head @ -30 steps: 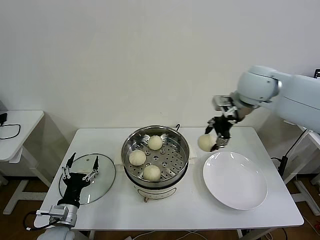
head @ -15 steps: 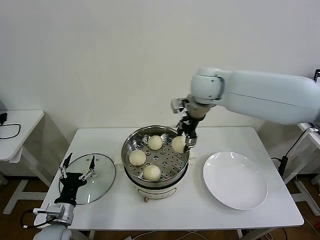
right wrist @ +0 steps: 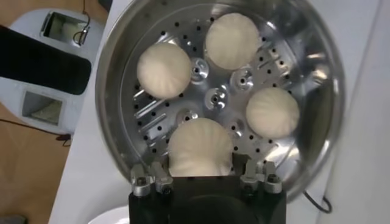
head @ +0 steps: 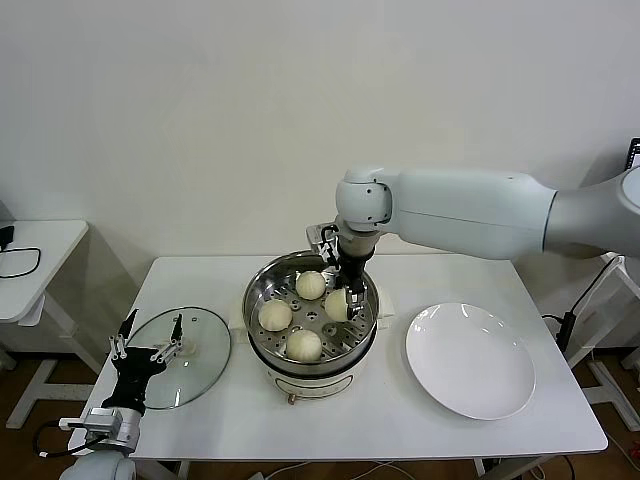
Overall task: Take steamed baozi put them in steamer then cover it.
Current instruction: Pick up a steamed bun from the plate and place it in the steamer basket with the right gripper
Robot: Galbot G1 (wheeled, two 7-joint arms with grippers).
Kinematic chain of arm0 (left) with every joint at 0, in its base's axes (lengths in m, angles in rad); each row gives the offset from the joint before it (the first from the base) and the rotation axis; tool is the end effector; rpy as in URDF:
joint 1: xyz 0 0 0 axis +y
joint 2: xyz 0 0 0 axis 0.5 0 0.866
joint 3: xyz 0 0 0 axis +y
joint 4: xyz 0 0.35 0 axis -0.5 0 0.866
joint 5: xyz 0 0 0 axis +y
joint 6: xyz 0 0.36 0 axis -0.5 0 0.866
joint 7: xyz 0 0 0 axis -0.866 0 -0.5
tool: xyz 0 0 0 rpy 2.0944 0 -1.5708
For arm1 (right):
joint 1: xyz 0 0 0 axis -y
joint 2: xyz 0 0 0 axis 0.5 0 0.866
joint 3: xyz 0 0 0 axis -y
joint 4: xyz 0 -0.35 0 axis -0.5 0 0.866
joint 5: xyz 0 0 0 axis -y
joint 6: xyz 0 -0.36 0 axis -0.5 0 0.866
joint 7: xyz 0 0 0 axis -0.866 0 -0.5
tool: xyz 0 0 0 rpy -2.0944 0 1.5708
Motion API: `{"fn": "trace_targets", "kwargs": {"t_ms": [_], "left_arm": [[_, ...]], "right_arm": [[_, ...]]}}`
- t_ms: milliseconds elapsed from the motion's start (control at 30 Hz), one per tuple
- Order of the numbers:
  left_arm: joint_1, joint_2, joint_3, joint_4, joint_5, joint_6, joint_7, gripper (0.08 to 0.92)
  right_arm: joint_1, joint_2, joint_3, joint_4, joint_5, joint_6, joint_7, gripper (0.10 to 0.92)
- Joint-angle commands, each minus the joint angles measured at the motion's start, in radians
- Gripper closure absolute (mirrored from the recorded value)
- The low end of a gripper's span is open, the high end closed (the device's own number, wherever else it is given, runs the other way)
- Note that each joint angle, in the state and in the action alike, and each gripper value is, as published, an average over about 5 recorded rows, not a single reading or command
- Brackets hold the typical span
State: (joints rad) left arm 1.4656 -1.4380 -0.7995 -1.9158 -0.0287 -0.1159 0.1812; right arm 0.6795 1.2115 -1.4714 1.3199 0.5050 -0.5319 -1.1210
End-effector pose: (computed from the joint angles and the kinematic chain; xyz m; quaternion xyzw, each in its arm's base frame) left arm 0.2109 0.1217 -0.3280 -0.0075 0.9941 0.1062 0.0222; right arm 0.5390 0.1430 -0.0606 0.5755 -0.4430 0.5639 0.3933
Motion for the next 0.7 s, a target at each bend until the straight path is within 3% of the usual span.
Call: {"fn": "trace_targets", "kwargs": {"t_ms": [33, 500, 700], "left_arm": [[0.000, -0.001, -0.005, -0.001, -0.003, -0.001, 0.002, 0.177], [0.007, -0.005, -0.010, -0.008, -0.003, -0.001, 0.002, 0.177], [0.012, -0.008, -0.008, -0.016, -0.003, 0.000, 0.001, 0.177]], "right_arm": [[-0.060, 0.046, 0.004, -0.049, -0.045, -0.003, 0.000, 0.330], [-0.093, 0.055, 0.023, -0.071, -0.063, -0.004, 0.003, 0.323], [-0.062, 0.002, 0.040, -0.033, -0.052, -0.001, -0.001, 0.224]]}}
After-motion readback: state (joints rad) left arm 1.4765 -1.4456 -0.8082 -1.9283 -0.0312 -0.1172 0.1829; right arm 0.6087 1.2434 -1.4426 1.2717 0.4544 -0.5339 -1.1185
